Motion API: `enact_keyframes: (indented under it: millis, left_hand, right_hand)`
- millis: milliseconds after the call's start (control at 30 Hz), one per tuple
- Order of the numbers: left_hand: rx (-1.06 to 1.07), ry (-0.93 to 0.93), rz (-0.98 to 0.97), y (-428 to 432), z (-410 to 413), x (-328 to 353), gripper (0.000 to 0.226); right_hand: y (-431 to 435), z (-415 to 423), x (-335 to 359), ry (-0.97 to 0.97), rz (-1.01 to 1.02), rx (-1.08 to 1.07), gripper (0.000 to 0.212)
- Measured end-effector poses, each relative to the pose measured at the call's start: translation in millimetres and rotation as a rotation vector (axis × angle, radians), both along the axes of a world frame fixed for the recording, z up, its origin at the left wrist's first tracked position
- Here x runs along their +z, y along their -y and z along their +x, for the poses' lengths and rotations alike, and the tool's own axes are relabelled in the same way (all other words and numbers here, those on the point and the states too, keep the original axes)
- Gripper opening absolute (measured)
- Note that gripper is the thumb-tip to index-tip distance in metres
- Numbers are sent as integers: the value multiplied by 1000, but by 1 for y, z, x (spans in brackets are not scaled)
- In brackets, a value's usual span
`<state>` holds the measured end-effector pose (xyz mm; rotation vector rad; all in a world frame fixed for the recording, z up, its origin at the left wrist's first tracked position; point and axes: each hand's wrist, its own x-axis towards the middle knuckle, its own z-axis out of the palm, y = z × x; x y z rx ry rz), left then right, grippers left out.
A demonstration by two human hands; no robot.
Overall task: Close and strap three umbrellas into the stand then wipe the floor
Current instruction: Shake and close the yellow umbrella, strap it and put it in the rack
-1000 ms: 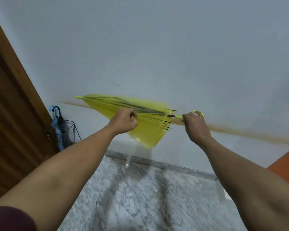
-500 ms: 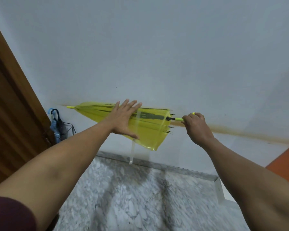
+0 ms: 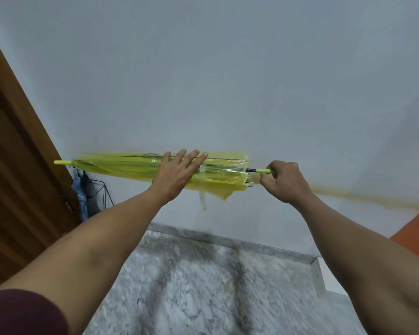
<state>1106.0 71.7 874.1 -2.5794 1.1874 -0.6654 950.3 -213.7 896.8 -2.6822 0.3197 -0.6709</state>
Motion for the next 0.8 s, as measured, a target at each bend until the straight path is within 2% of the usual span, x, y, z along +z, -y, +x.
enact_keyframes:
  millis: [67,167,233,400,533,600,700,800]
  left_hand:
    - [-10,-20,1,-1,2,-1,97]
    - [-55,-18,-11,-3,4,0,83]
    - [-96,-19,-21,-5,4,2,79]
    - [-124,-62,-43,-8,3,1,85]
    - [-114,-89,-48,-3,-1,3,88]
    - [-124,-87,-33,1,-3,5,83]
    - [-165,-63,-9,8,-6,10,77]
    - [-194,-45,-32,11,-9,15,73]
  right_hand:
    - [-1,0,3,-6,8,8,41]
    - [0,4,3,-45,19,-34,28]
    - [1,6,1,-68,29,-51,30]
    - [-2,13,5,-107,52,-62,32]
    - [-21,28,12,-54,-54,-55,43]
    - [-39,36,19,-61,-124,39,53]
    - [-63,48,27,-263,-234,206,88]
    - [-78,60,20,-411,-359,233,117]
